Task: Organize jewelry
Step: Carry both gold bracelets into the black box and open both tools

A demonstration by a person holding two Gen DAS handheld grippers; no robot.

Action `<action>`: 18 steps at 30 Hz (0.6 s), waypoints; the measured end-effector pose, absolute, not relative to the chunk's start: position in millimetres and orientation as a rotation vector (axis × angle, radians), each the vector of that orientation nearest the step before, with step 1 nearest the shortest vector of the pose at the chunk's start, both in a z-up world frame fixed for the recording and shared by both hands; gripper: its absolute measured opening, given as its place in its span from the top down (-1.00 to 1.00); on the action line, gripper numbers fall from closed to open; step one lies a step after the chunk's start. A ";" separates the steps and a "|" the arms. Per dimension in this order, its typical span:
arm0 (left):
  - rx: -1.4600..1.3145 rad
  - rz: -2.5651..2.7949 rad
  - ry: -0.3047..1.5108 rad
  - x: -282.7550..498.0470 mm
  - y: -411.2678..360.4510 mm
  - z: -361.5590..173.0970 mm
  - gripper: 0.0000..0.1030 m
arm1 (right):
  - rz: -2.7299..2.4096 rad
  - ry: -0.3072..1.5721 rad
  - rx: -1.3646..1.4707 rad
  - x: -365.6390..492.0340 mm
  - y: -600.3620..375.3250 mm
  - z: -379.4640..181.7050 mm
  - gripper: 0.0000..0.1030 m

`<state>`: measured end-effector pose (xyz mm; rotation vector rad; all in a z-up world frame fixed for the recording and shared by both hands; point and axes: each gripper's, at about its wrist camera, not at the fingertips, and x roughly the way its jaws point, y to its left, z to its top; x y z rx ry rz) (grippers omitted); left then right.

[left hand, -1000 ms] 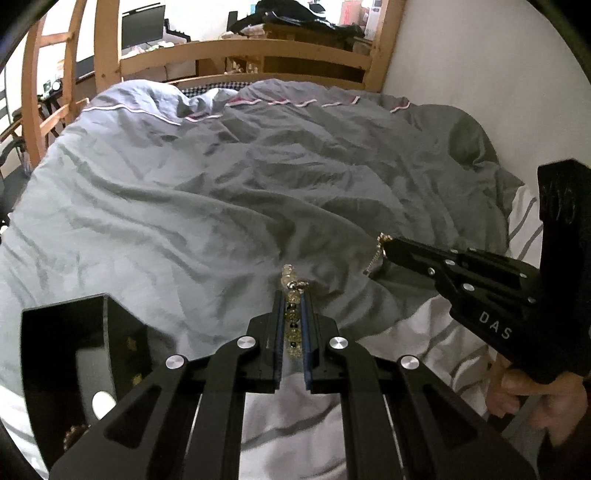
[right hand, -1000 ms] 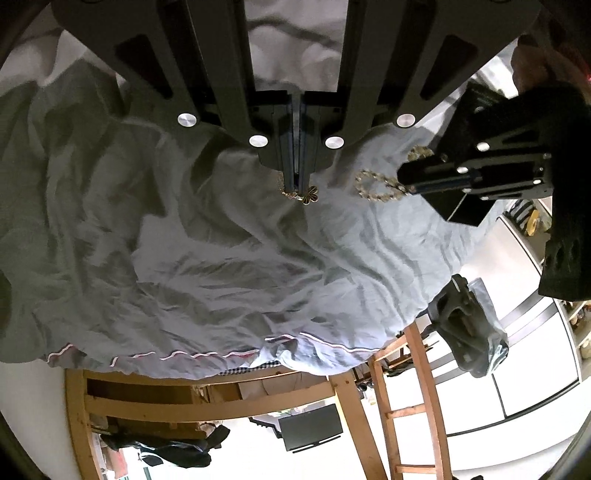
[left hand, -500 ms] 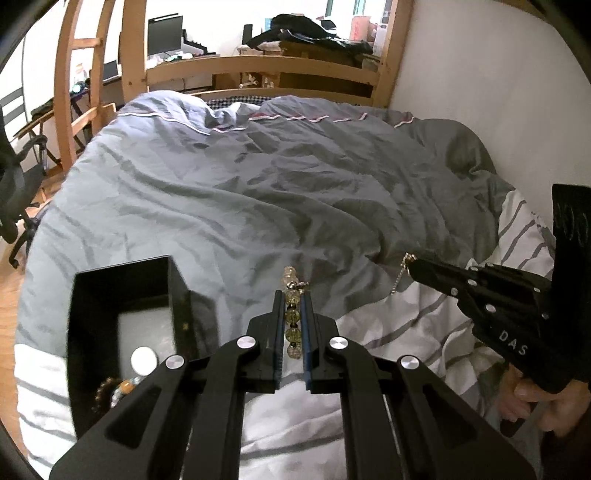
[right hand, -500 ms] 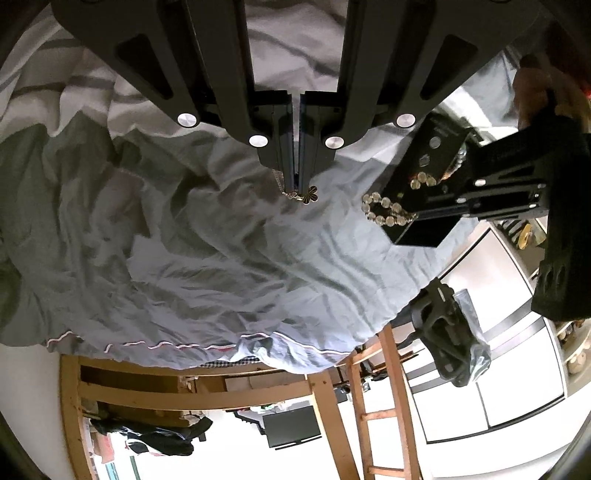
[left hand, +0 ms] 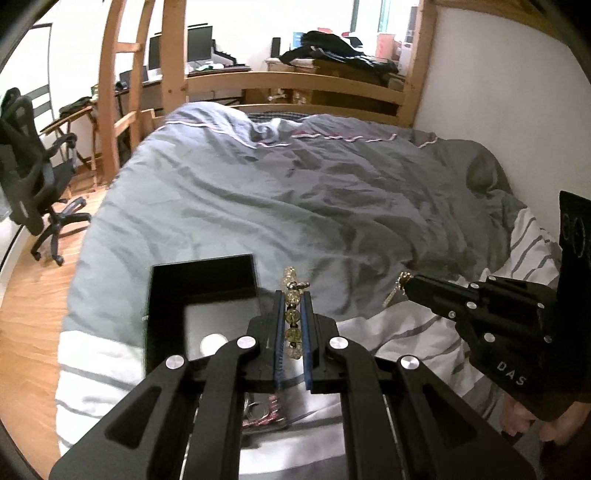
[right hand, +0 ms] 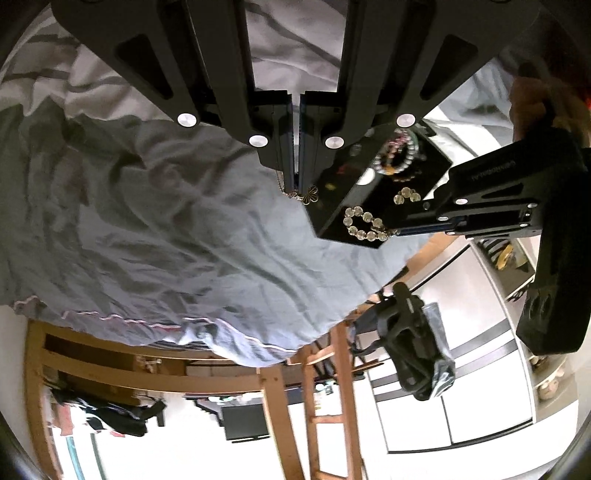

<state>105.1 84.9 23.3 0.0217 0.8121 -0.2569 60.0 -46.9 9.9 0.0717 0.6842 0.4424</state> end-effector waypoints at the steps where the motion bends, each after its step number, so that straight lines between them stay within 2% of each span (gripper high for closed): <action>1: 0.025 -0.247 0.814 102.8 91.3 23.7 0.85 | 0.449 0.684 0.069 59.5 -43.4 10.1 0.95; 11: 0.054 -0.185 0.813 103.1 135.8 27.2 0.85 | 0.541 0.698 0.037 65.8 6.7 4.4 0.95; 18: 0.066 -0.154 0.880 112.7 152.7 7.1 0.85 | 0.619 0.729 0.007 76.2 40.4 -14.3 0.95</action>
